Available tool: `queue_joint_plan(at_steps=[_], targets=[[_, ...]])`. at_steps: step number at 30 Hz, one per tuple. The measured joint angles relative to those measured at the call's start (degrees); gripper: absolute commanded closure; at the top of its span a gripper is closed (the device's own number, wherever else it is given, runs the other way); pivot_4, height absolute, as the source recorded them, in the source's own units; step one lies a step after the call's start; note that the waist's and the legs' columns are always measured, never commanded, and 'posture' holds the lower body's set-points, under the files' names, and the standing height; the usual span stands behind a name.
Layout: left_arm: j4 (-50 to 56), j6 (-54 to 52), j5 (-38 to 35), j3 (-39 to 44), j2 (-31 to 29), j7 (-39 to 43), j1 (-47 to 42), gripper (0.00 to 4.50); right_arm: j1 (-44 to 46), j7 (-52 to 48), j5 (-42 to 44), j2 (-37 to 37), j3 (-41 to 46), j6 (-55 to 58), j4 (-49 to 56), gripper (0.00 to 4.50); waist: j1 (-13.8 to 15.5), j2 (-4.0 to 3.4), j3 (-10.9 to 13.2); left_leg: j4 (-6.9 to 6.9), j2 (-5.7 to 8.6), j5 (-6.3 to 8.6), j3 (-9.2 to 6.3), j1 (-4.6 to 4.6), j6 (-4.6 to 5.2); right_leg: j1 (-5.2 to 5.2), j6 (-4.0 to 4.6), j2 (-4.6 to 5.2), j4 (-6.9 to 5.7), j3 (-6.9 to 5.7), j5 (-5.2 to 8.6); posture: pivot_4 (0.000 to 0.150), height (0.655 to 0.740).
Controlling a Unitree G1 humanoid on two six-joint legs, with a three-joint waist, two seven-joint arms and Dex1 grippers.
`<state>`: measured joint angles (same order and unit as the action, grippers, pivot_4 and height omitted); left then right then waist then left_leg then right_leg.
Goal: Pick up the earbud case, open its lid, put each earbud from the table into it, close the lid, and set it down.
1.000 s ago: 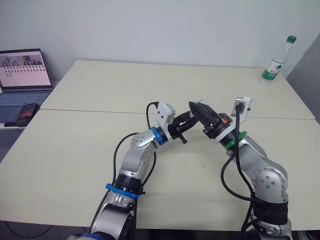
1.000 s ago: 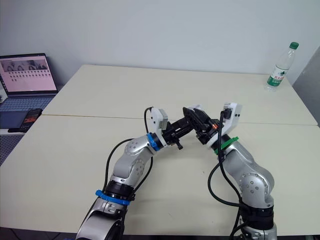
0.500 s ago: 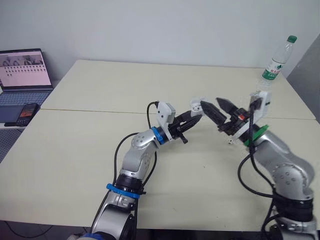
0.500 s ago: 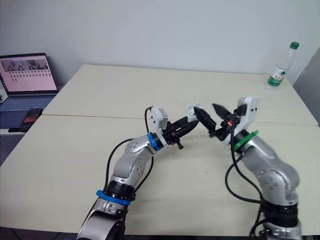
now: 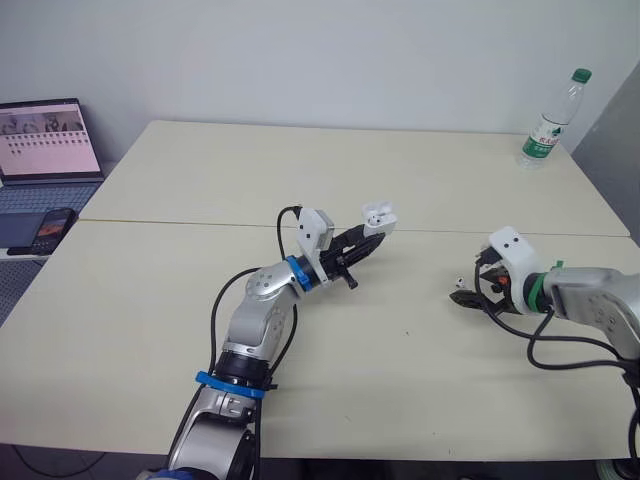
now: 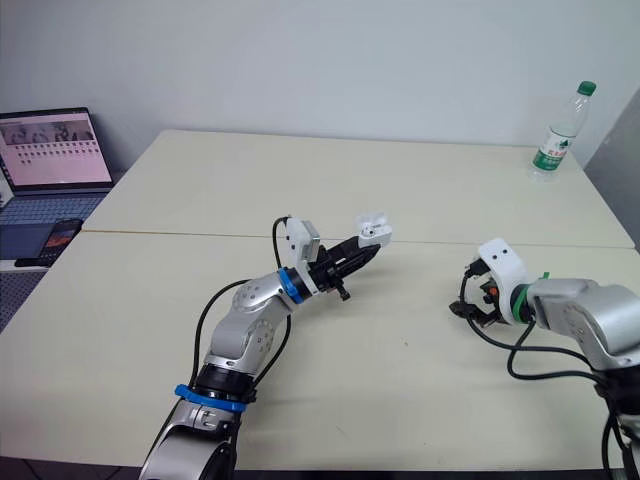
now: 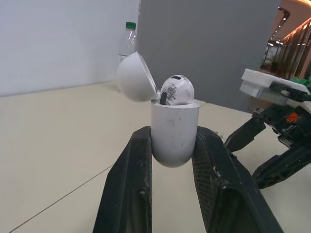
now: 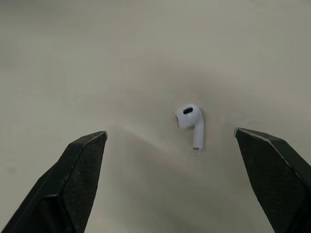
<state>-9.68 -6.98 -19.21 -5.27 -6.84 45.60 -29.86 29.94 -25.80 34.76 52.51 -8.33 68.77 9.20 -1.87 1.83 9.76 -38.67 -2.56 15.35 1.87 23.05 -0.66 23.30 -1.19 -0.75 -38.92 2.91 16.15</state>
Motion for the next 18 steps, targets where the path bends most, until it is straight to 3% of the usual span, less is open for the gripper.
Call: queue_joint_plan(at_steps=[6,8,11,18], targets=[[1.19,-0.11,0.01,0.01,-0.28,-0.52,0.37,3.72,5.16,-0.66,-5.02,-3.86,-2.66,1.80,-6.34,0.10,0.24,0.00,0.00,0.01,0.03,0.01,-0.06,0.08,0.00,0.01,0.09,0.02,0.05,-0.08,-0.05,0.150,0.7362],[1.19,-0.11,0.01,0.05,-0.49,-0.89,0.72,3.72,5.18,-1.53,-6.25,-4.12,-3.32,1.86,-7.06,0.48,0.28,-0.01,0.00,0.00,0.05,0.01,-0.07,0.12,0.00,0.03,0.09,0.06,0.06,-0.10,-0.05,0.150,0.7362],[1.18,-0.05,0.02,0.09,-0.67,-1.09,1.17,3.72,5.18,-2.51,-7.35,-4.18,-3.95,1.90,-7.25,1.40,0.27,-0.01,0.00,-0.01,0.05,0.01,-0.07,0.23,0.00,0.12,0.10,0.07,0.06,-0.12,-0.06,0.150,0.7362],[0.71,1.03,0.07,0.09,-0.69,-1.01,1.66,3.72,5.35,-4.20,-9.58,-5.29,-4.11,1.73,-7.24,4.03,0.25,-0.01,0.00,-0.05,0.05,0.01,-0.11,0.23,0.00,0.12,0.10,0.06,0.02,-0.16,-0.06,0.150,0.7362]])
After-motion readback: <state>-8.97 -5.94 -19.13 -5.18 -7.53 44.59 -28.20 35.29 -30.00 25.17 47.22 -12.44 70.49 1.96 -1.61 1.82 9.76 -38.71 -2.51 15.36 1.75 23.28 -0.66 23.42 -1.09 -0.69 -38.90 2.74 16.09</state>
